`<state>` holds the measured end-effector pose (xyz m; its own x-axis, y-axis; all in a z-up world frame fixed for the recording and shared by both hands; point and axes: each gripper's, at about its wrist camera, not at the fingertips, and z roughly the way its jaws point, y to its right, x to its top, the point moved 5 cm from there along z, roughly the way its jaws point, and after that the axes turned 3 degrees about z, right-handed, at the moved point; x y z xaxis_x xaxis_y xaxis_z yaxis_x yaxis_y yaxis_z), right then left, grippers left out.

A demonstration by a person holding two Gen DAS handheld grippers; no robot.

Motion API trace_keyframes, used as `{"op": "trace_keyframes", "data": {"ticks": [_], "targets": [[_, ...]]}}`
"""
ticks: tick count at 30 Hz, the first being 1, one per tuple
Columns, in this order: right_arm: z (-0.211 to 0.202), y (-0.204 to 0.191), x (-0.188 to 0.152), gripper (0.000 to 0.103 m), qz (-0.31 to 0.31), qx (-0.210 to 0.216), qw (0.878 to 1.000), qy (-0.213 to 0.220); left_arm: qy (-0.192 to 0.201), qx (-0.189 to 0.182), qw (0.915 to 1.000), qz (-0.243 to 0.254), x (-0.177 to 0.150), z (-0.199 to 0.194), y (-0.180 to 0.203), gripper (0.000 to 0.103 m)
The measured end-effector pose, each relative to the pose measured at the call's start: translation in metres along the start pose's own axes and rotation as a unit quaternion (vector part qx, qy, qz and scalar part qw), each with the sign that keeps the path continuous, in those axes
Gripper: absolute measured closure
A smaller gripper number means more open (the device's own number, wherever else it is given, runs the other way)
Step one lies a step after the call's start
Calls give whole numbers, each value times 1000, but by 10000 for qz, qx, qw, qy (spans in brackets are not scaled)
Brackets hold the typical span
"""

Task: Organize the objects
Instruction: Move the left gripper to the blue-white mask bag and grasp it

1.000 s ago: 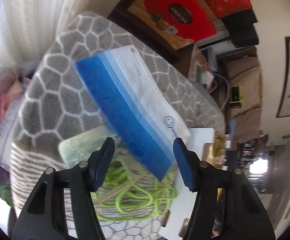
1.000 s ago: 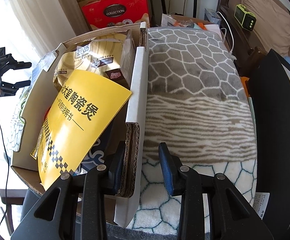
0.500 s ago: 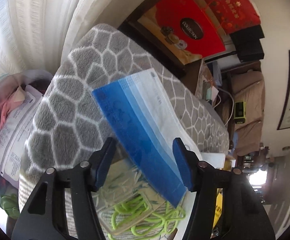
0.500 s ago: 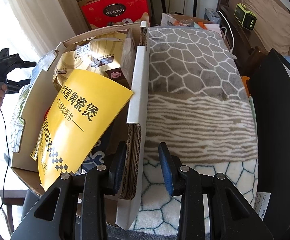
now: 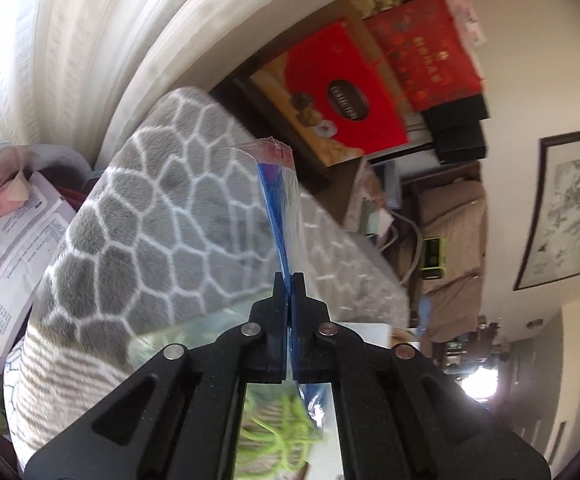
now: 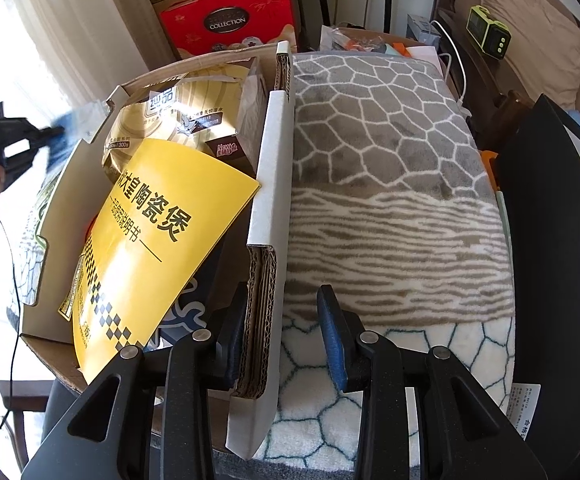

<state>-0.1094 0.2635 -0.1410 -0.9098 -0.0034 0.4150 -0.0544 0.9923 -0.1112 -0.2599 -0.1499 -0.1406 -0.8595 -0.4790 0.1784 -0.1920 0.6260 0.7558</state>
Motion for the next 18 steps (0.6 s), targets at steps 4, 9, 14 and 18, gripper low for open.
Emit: {"op": "trace_keyframes", "data": {"ticks": [4,9,14,18], "targets": [[1,0,-1,69,1,2,10000,7,-119,-399,9977,532,-17,-19,44,102],[3,1,-1,69,21,15,10000,-4,-478,-895,9891,1069,-53,-25,100,102],[4,1,-3,69,17,8,10000,-20,-718,-1388,9780,1383,-89,-35,147,102],[5,2,-3,69,22,9,10000,-19,-908,-1727,9695,1481,-114,-42,174,102]]}}
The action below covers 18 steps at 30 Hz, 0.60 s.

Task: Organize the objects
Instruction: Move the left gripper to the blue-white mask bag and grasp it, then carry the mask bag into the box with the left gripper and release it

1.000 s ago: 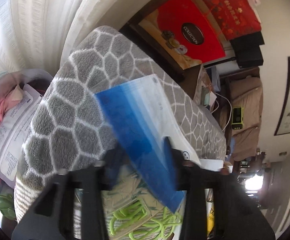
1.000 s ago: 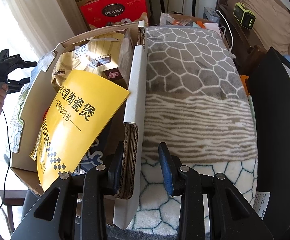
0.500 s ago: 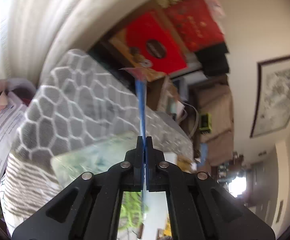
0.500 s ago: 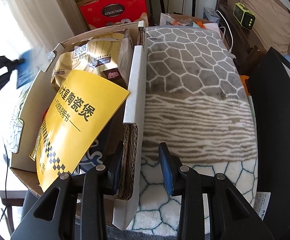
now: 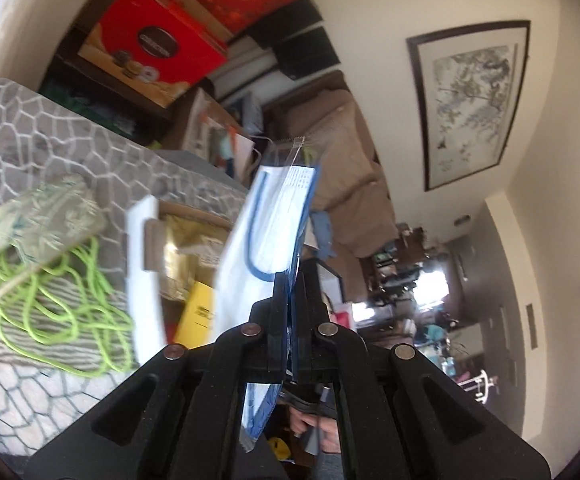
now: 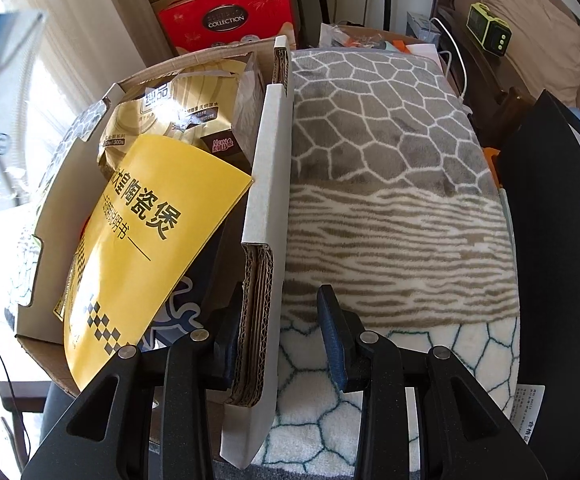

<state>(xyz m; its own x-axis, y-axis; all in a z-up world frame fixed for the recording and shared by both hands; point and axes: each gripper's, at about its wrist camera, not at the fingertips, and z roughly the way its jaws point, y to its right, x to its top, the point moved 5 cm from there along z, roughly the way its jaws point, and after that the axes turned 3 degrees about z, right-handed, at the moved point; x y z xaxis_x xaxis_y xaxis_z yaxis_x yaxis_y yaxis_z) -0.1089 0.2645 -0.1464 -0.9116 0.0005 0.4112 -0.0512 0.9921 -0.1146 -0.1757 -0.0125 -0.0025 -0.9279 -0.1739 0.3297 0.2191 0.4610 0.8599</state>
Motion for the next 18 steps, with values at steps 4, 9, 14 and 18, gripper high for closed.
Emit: {"op": "trace_keyframes", "data": {"ticks": [4,9,14,18], "targets": [[2,1,0,69,34,17,10000,-3,-220,-84,9995,193,-17,18,19,102],[1,-1,1,69,28,26,10000,6,-812,353,9961,-24,-41,67,-15,102],[-1,2,1,69,42,34,10000,4,-1162,994,9882,-24,-54,98,-50,102],[-5,3,0,66,30,22,10000,36,-1294,2069,9690,386,-59,107,-68,102]]}}
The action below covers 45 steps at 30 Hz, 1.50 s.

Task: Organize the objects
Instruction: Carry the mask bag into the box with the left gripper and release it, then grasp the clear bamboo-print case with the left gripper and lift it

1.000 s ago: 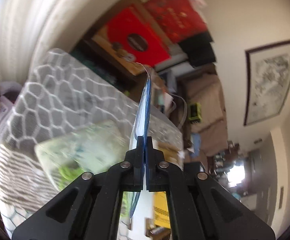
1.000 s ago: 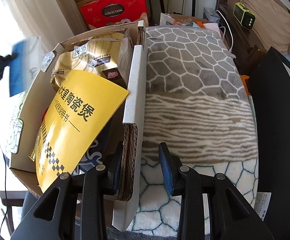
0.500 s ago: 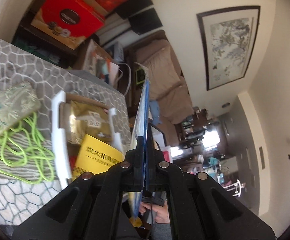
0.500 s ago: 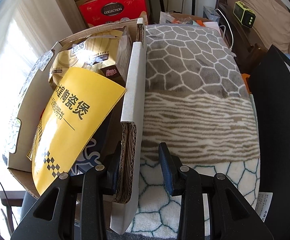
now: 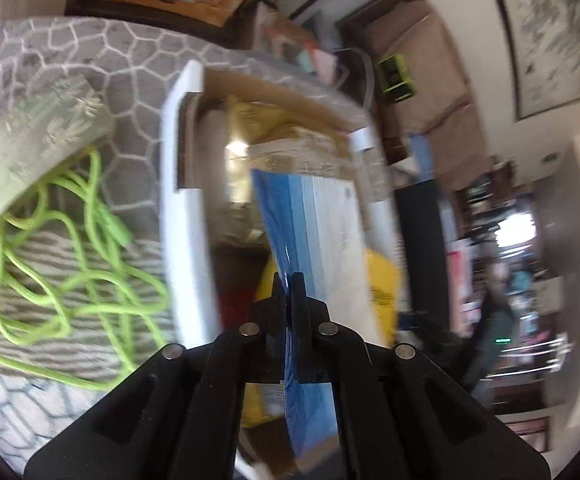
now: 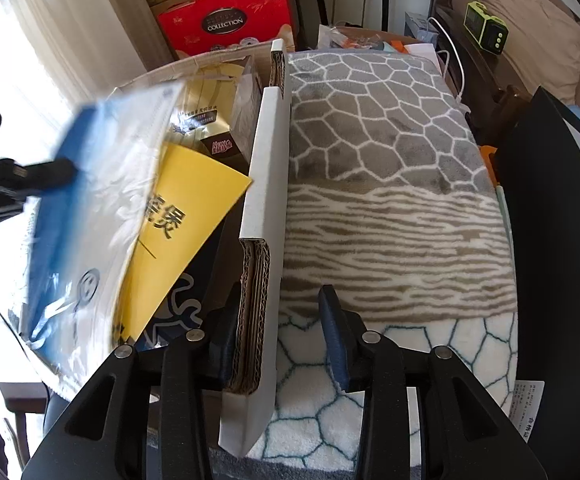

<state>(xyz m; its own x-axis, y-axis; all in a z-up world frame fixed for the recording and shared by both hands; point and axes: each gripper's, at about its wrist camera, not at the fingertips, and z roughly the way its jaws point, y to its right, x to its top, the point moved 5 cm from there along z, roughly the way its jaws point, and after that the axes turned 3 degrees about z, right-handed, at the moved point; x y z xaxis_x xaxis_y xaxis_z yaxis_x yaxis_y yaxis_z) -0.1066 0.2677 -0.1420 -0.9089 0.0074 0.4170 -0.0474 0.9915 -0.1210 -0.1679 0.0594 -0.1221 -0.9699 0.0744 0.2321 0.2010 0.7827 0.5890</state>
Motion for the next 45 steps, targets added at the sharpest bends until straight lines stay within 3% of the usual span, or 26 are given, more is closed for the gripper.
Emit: {"op": "trace_keyframes", "data": {"ticks": [1,8,10,12,13,14,17,23,33,38,45], "targets": [[0,0,0,66,11,4,10000,1,-4,250,9996,131,-2,3,-1,101],[4,1,1,66,67,16,10000,-20,420,740,9931,802,-1,-13,16,100],[5,1,0,66,62,0,10000,-25,386,760,9928,840,-2,-15,17,99],[5,1,0,66,65,5,10000,-27,342,831,9926,819,-1,-19,16,84],[5,1,0,66,62,6,10000,-30,370,811,9926,828,-1,-22,16,67],[5,0,0,65,52,7,10000,-29,419,725,9929,845,4,-21,19,57],[5,1,-1,65,49,5,10000,-28,544,470,9942,805,3,-38,21,38],[5,1,-2,64,48,2,10000,-27,906,349,9932,638,9,-82,4,27],[5,-1,-2,64,42,7,10000,-38,850,1209,9886,-278,18,-97,-106,24],[5,-1,-1,64,44,16,10000,-57,739,1390,9862,-511,12,-89,-140,24],[4,0,0,64,48,18,10000,-29,826,831,9842,-1329,3,-95,-177,25]]}}
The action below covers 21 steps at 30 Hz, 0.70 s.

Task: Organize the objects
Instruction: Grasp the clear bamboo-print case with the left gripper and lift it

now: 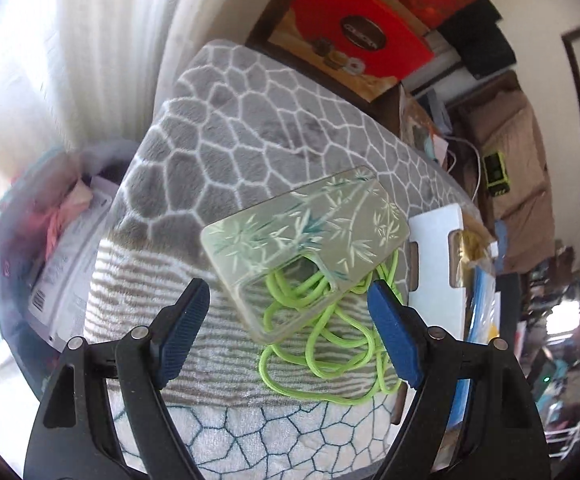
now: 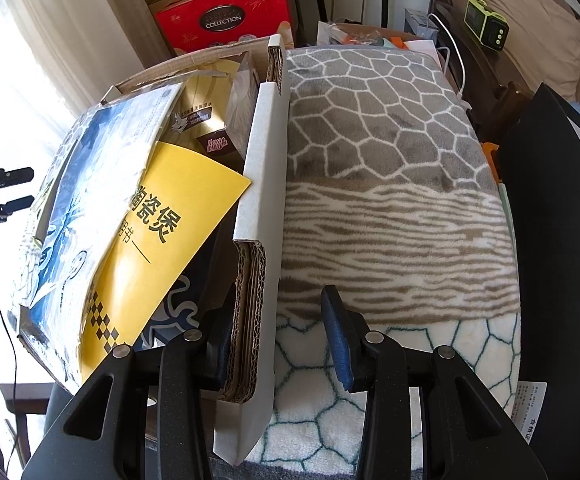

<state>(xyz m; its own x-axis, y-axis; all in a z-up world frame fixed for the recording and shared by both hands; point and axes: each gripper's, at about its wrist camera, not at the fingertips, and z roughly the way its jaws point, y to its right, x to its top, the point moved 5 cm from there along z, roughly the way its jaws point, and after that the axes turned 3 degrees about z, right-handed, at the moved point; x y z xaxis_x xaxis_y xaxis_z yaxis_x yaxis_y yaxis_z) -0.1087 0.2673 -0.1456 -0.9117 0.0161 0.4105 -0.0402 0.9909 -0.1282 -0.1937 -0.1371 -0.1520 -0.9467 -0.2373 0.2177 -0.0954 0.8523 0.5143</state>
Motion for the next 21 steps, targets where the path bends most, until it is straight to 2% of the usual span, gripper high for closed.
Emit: {"op": "trace_keyframes", "data": {"ticks": [3,5,7,10,12,14,21], "targets": [[-2,0,2,64,-3,3,10000,29,-209,-98,9994,-258,-7,7,-10,40],[-2,0,3,64,-8,-4,10000,39,-329,-270,9981,-437,-11,13,-14,57],[-2,-1,3,66,-41,-1,10000,53,-356,-287,9977,-498,-12,17,-16,59],[-3,-4,3,75,-104,55,9999,64,-235,-357,9972,-610,-11,15,-18,62],[-3,-8,3,87,-145,138,9998,46,-181,-471,9960,-739,-10,13,-20,71],[-3,-11,3,87,-247,13,9997,68,-163,-473,9957,-774,-8,13,-22,90],[-3,-11,3,88,-275,-60,9996,94,7,-658,9947,-789,-7,4,-19,92]]}}
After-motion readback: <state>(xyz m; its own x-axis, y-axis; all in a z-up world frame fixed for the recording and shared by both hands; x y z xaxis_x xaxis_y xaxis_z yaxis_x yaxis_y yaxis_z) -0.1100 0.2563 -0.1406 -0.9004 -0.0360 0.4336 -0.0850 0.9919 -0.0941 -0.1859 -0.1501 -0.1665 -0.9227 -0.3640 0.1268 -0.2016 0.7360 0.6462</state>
